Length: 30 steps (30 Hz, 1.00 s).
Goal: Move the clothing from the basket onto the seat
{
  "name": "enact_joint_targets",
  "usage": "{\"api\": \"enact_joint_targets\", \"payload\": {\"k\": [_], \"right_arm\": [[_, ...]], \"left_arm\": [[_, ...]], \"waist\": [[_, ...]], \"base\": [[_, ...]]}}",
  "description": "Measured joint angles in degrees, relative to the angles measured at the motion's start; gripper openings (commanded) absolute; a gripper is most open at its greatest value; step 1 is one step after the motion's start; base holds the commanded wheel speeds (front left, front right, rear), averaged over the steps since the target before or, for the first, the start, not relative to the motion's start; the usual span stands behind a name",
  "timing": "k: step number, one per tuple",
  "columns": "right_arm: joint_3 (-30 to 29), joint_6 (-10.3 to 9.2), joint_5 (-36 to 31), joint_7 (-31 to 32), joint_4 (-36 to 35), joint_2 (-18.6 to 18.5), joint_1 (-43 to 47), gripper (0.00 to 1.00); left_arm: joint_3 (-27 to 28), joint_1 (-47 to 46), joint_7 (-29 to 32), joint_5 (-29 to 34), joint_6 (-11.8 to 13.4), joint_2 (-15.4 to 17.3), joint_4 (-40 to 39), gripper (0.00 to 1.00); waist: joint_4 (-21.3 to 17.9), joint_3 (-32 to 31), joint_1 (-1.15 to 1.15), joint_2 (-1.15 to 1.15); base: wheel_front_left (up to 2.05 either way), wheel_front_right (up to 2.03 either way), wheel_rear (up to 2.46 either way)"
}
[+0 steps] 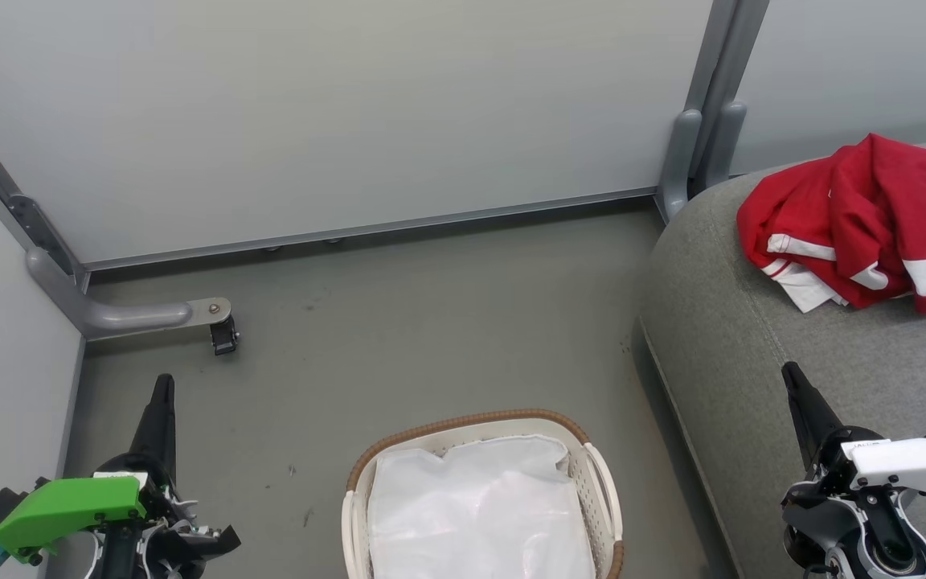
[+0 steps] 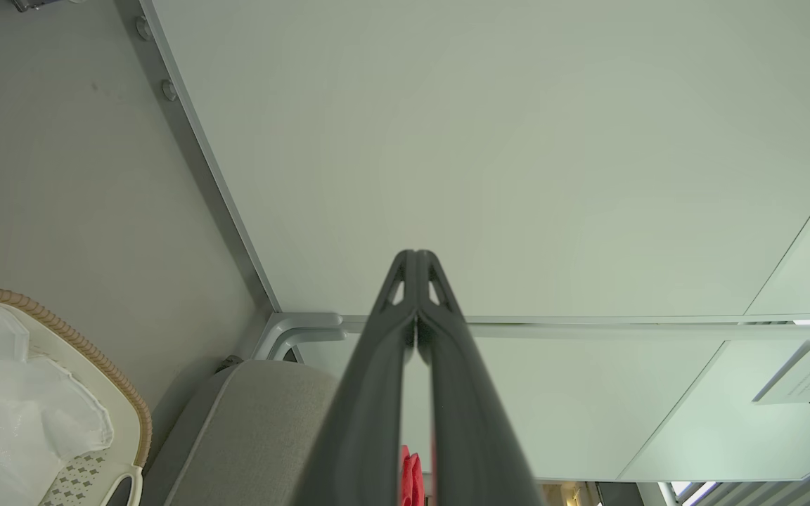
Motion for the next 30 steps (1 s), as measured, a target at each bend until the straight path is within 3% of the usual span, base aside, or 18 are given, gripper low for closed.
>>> {"api": "enact_joint_targets", "payload": {"k": [30], "right_arm": [[0.0,0.00,0.0,0.0,0.0,0.0,0.0,0.00]], "left_arm": [[0.0,0.0,0.0,0.0,0.0,0.0,0.0,0.00]], "waist": [[0.0,0.0,0.00,0.00]], "base": [[0.00,0.00,0.00]]}}
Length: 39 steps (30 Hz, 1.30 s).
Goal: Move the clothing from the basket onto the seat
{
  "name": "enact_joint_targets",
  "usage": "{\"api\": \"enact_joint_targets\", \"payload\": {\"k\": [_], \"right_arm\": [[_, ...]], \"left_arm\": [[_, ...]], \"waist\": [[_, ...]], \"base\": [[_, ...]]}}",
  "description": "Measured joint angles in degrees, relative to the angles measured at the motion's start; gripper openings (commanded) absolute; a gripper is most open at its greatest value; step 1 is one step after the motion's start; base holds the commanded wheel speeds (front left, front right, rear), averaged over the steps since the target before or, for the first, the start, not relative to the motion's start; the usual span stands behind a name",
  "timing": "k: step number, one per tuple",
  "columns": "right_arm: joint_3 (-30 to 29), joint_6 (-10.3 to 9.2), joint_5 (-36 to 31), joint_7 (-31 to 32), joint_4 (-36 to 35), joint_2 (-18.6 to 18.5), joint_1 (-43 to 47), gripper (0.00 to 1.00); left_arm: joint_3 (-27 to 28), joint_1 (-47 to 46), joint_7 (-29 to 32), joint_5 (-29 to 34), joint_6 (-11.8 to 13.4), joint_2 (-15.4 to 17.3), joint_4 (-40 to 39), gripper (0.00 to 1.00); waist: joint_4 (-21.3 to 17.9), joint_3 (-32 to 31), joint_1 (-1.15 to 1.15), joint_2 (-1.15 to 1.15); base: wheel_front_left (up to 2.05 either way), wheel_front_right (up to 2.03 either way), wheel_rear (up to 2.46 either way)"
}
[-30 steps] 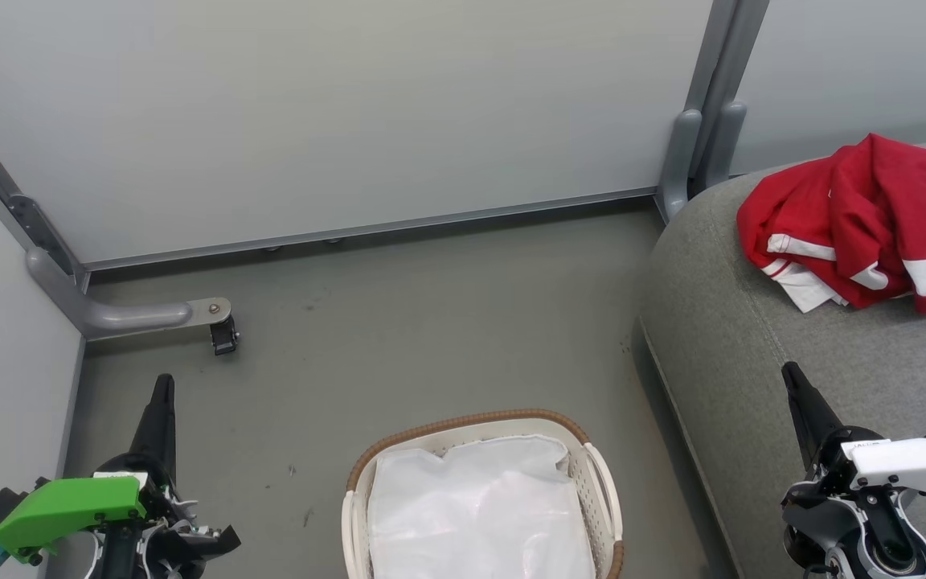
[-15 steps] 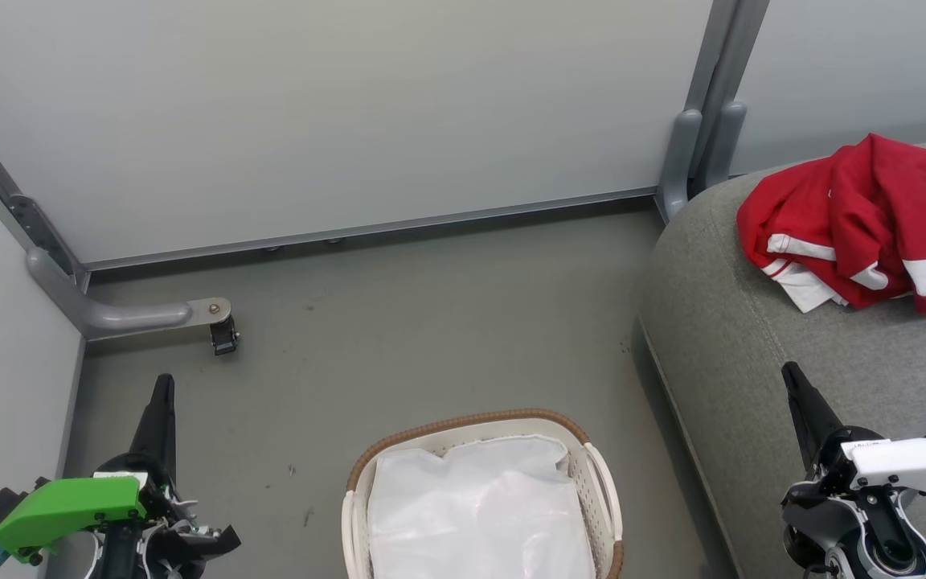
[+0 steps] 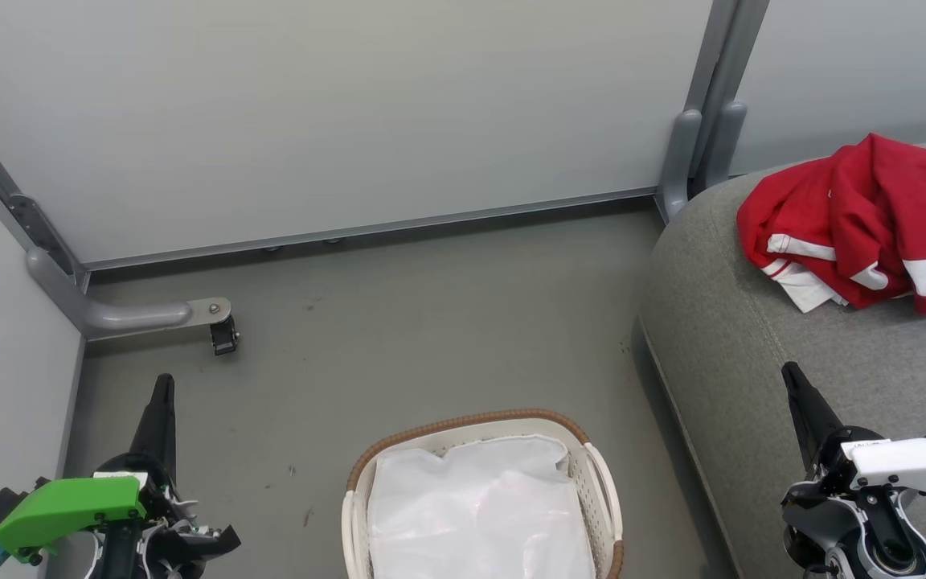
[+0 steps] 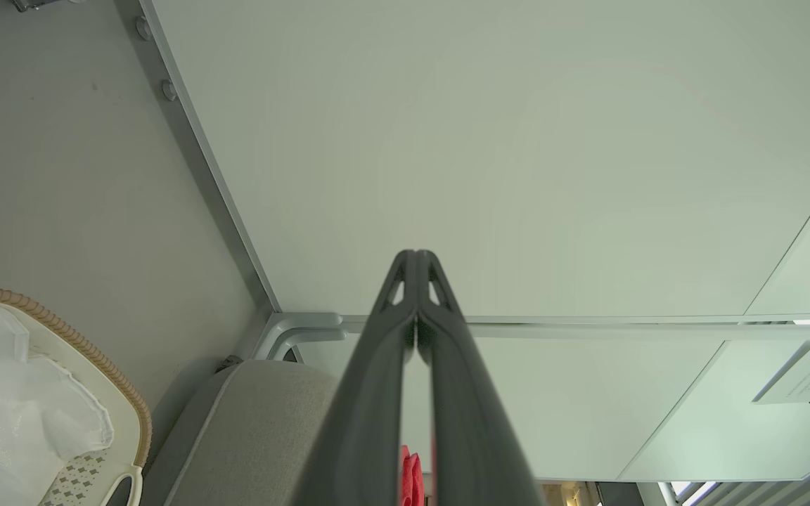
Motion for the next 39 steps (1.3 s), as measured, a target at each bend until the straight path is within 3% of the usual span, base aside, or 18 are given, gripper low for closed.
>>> {"api": "enact_joint_targets", "payload": {"k": [39], "right_arm": [[0.0,0.00,0.0,0.0,0.0,0.0,0.0,0.00]], "left_arm": [[0.0,0.0,0.0,0.0,0.0,0.0,0.0,0.00]], "waist": [[0.0,0.0,0.00,0.00]], "base": [[0.00,0.00,0.00]]}}
